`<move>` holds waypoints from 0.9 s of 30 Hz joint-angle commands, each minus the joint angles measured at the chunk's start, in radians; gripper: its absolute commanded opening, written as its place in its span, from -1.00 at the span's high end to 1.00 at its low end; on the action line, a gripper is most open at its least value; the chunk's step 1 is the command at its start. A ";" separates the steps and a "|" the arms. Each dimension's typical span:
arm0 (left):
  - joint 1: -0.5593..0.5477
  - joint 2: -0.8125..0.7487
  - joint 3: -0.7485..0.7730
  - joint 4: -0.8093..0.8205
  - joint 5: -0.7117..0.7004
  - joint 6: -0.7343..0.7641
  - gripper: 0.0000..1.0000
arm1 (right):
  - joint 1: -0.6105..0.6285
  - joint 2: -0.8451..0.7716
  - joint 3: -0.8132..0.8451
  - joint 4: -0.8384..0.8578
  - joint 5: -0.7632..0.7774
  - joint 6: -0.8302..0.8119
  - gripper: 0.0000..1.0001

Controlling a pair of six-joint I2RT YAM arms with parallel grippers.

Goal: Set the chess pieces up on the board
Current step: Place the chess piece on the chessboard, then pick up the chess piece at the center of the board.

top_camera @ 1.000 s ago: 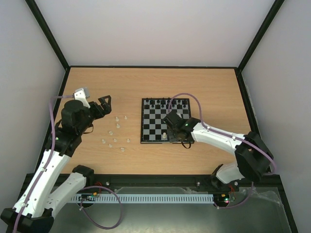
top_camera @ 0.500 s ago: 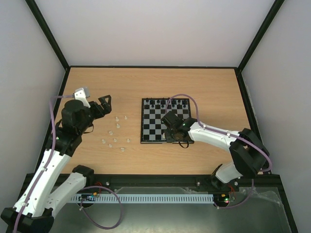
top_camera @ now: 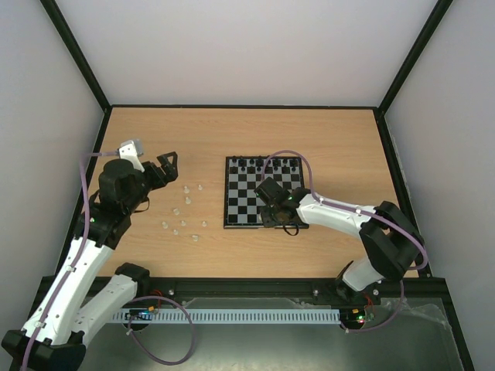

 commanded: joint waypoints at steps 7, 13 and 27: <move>0.005 -0.003 -0.001 0.007 0.009 -0.003 -0.99 | -0.005 -0.124 0.005 -0.109 0.013 0.012 0.17; 0.006 -0.015 0.000 0.012 0.025 0.005 -0.99 | -0.004 -0.289 0.013 -0.188 0.066 0.037 -0.54; 0.005 -0.038 -0.015 0.043 0.061 0.003 -0.99 | -0.003 -0.453 0.026 -0.137 -0.029 0.056 -0.97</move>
